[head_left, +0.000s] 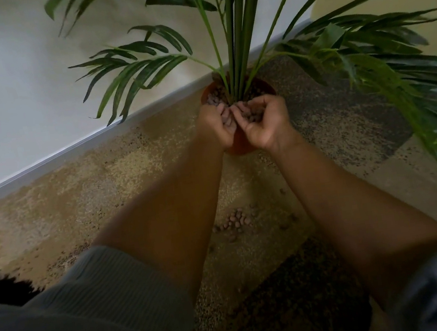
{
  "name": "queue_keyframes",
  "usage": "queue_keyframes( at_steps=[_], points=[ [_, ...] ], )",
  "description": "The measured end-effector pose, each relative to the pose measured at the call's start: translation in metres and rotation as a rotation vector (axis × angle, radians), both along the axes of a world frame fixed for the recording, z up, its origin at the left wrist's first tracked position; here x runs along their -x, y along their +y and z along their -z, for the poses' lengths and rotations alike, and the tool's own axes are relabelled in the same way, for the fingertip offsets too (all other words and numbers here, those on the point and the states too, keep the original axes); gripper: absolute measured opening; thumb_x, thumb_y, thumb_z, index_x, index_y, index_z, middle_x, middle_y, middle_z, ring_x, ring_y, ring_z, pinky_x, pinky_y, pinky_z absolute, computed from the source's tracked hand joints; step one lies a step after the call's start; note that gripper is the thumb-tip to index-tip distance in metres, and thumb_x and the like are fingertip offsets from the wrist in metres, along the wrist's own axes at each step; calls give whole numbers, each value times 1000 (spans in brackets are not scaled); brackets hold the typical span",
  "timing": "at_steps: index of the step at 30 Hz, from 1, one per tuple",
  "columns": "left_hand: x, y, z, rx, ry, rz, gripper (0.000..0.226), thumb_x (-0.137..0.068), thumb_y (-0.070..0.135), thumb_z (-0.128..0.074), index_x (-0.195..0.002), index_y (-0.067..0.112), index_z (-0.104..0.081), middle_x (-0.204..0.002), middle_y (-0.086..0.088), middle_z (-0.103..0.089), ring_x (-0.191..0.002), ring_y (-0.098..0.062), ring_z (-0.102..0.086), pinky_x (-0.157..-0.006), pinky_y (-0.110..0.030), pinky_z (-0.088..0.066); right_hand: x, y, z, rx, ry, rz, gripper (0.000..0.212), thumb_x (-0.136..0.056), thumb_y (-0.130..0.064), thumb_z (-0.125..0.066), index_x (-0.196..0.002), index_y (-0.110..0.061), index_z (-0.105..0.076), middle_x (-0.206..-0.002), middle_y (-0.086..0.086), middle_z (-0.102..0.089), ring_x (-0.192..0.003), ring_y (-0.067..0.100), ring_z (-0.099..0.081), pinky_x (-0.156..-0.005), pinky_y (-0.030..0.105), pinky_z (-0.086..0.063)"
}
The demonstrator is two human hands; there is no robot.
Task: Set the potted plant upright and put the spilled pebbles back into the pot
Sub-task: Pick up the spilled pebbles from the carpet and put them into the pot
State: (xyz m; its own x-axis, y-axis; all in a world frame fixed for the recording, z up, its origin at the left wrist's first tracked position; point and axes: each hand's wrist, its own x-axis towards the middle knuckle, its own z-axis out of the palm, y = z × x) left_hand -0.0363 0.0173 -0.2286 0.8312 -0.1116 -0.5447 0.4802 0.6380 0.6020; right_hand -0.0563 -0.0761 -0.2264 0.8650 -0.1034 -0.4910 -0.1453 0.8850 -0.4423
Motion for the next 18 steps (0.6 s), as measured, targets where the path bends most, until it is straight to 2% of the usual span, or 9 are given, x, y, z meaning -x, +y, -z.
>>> queue_keyframes(
  at_steps=[1,3,5,7,10,12,14,16,18],
  points=[
    [-2,-2,-2,10,-13,10,30,-104,21,-28,-110,8,-55,-74,-3,-46,-59,-12,-39,-73,-22,-45,-5,-1,-4,35,-2,16,18,-91,-5,-40,-76,-8,-49,-81,11,-47,-74,22,-50,-108,40,-44],
    [-5,-4,-5,57,-50,45,38,-105,22,-28,-130,5,-51,-87,-2,-56,-62,-14,-43,-90,-26,-46,-11,-3,-12,107,-5,3,23,-94,-11,-37,-76,-7,-50,-78,10,-50,-74,23,-51,-105,38,-44],
    [-7,-4,-5,126,-77,86,45,-105,23,-29,-140,-2,-42,-111,-14,-61,-89,-24,-60,-108,-33,-38,-16,-7,-17,139,-12,-41,28,-94,-12,-33,-92,-2,-59,-98,17,-61,-96,30,-59,-105,42,-43],
    [-8,-2,-6,193,-82,115,49,-105,24,-27,-143,-6,-37,-138,-24,-50,-128,-32,-50,-116,-41,-31,-18,-10,-20,119,4,-58,39,-93,-10,-31,-118,3,-58,-124,23,-59,-118,36,-54,-110,46,-40],
    [-8,1,-3,249,-85,74,51,-105,22,-23,-148,-4,-27,-152,-22,-35,-142,-32,-34,-119,-44,-24,-15,-14,-20,84,33,-41,48,-91,-5,-28,-134,5,-48,-135,26,-52,-125,38,-50,-113,47,-36],
    [-5,3,2,240,-85,32,50,-105,18,-23,-151,-1,-22,-154,-21,-32,-143,-31,-32,-119,-42,-25,-13,-16,-17,86,42,-25,48,-91,-3,-29,-136,6,-45,-136,26,-50,-126,37,-49,-113,45,-37],
    [-1,7,9,213,-82,12,47,-105,16,-24,-150,3,-28,-150,-18,-40,-138,-27,-41,-115,-37,-35,-9,-17,-11,150,67,-15,44,-92,-3,-34,-133,5,-47,-135,23,-49,-123,33,-51,-113,40,-39],
    [7,11,15,135,-64,39,43,-104,21,-28,-144,10,-40,-139,-12,-55,-121,-21,-58,-99,-32,-49,-3,-18,-5,224,61,-22,36,-91,0,-37,-123,5,-52,-127,22,-52,-113,29,-55,-108,37,-45],
    [17,16,23,-72,-48,95,39,-102,28,-34,-135,17,-52,-122,-1,-66,-99,-12,-65,-78,-25,-53,6,-18,1,278,43,-66,26,-90,4,-41,-110,5,-56,-114,21,-57,-107,29,-60,-99,34,-53]
  ],
)
